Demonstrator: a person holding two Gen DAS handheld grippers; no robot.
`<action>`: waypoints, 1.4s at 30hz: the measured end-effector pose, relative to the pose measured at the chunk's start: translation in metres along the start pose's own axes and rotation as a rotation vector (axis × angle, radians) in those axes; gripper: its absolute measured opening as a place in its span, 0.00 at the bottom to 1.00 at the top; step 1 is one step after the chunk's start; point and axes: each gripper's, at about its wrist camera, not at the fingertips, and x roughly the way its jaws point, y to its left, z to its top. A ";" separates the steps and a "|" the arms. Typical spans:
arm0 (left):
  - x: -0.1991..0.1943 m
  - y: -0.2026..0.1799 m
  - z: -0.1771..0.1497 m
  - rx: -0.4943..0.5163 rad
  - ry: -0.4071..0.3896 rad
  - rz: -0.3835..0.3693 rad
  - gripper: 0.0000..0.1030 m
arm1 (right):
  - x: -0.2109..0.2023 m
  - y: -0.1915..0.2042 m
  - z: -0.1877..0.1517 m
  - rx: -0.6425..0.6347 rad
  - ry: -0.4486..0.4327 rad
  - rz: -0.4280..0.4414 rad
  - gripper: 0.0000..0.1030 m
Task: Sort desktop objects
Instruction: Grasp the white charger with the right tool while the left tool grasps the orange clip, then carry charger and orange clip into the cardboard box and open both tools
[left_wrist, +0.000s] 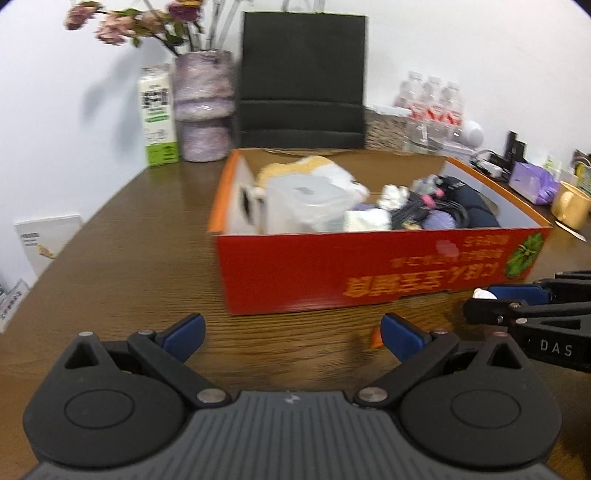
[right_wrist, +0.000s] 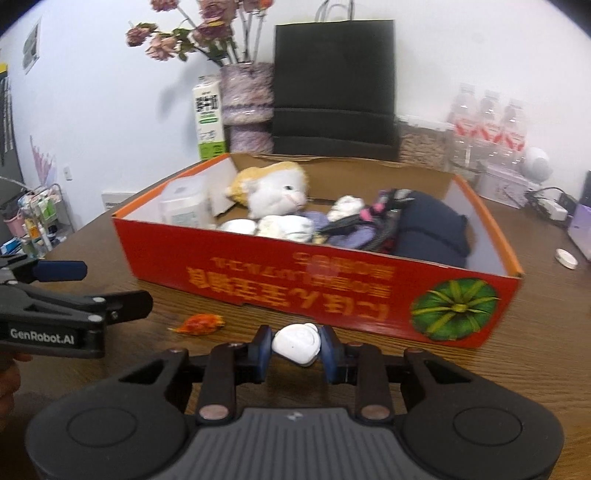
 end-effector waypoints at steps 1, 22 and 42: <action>0.004 -0.005 0.001 0.008 0.007 -0.007 1.00 | -0.002 -0.005 -0.001 0.005 -0.001 -0.007 0.26; 0.024 -0.048 0.001 0.090 0.056 -0.084 0.15 | -0.018 -0.036 -0.014 0.021 -0.013 -0.025 0.26; -0.014 -0.041 0.013 0.058 -0.056 -0.081 0.14 | -0.043 -0.024 -0.008 -0.004 -0.077 -0.014 0.26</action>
